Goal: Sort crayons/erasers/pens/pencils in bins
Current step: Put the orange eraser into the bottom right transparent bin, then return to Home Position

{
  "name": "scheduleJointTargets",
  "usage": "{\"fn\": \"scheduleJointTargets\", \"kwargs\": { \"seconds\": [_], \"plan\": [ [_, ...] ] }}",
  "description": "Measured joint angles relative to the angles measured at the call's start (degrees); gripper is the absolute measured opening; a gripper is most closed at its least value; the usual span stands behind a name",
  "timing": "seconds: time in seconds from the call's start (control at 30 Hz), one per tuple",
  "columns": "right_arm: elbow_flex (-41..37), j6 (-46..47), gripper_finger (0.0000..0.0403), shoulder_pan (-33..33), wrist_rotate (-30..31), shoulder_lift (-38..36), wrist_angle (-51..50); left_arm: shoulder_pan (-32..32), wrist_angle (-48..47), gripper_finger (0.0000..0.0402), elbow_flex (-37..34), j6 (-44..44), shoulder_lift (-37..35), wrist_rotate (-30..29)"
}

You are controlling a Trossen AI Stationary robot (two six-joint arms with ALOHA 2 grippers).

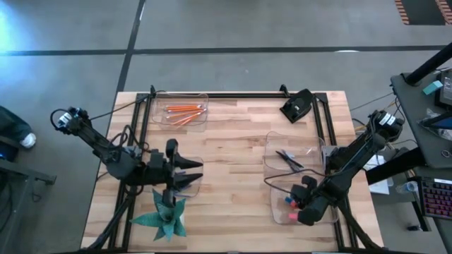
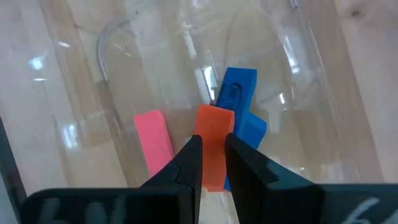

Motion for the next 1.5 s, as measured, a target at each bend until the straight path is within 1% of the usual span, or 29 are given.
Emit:
{"fn": "scheduleJointTargets", "kwargs": {
  "seconds": [0.17, 0.33, 0.6, 0.73, 0.9, 0.97, 1.07, 1.17, 1.3, 1.4, 1.5],
  "plan": [
    [0.0, -1.3, 0.0054, 0.0, -0.1, 0.0, 0.2, 0.0, 2.4, 0.0121, 0.0, -0.1, 1.1, 0.0],
    [0.0, -1.4, 0.0054, 0.0, -0.1, 0.0, 0.2, 0.0, 2.4, 0.0121, 0.0, -0.1, 2.1, 0.0],
    [0.1, -2.1, 0.0054, 0.0, -0.2, 0.1, 0.0, 0.0, 6.5, 0.0121, 0.0, -0.1, 3.0, -0.1],
    [0.1, -3.9, 0.0054, 0.0, -0.2, 0.1, 0.0, 0.0, 6.6, 0.0121, 0.0, 0.0, 3.0, -0.1],
    [0.1, -2.9, 0.0052, 0.0, -0.2, 0.1, 0.0, 0.0, 6.5, 0.0121, 0.0, 0.0, 2.9, -0.3],
    [0.1, -2.9, 0.0049, 0.0, -0.2, 0.0, 0.0, 0.0, 6.2, 0.0121, 0.0, 0.3, 2.6, -1.5],
    [0.8, -2.9, 0.0048, -0.1, -0.3, -0.8, -0.1, 0.0, 2.9, 0.0121, 0.0, 2.6, 0.3, -2.9],
    [1.9, -3.6, 0.005, -0.4, -0.2, -2.3, -0.2, 0.0, -3.8, 0.0121, 0.0, 3.3, -3.8, -4.1],
    [3.2, -5.8, 0.0062, -1.1, 0.9, -4.4, -1.3, 0.0, -13.1, 0.0121, 0.0, 3.1, -9.1, -9.7],
    [3.8, -6.4, 0.0077, -1.9, 3.3, -5.7, -3.2, 0.0, -18.5, 0.0121, 0.0, 3.1, -12.9, -14.1],
    [4.2, -6.4, 0.0094, -3.5, 5.3, -7.1, -4.4, 0.0, -25.0, 0.0121, 0.0, 3.1, -16.8, -15.5]
  ]
}}
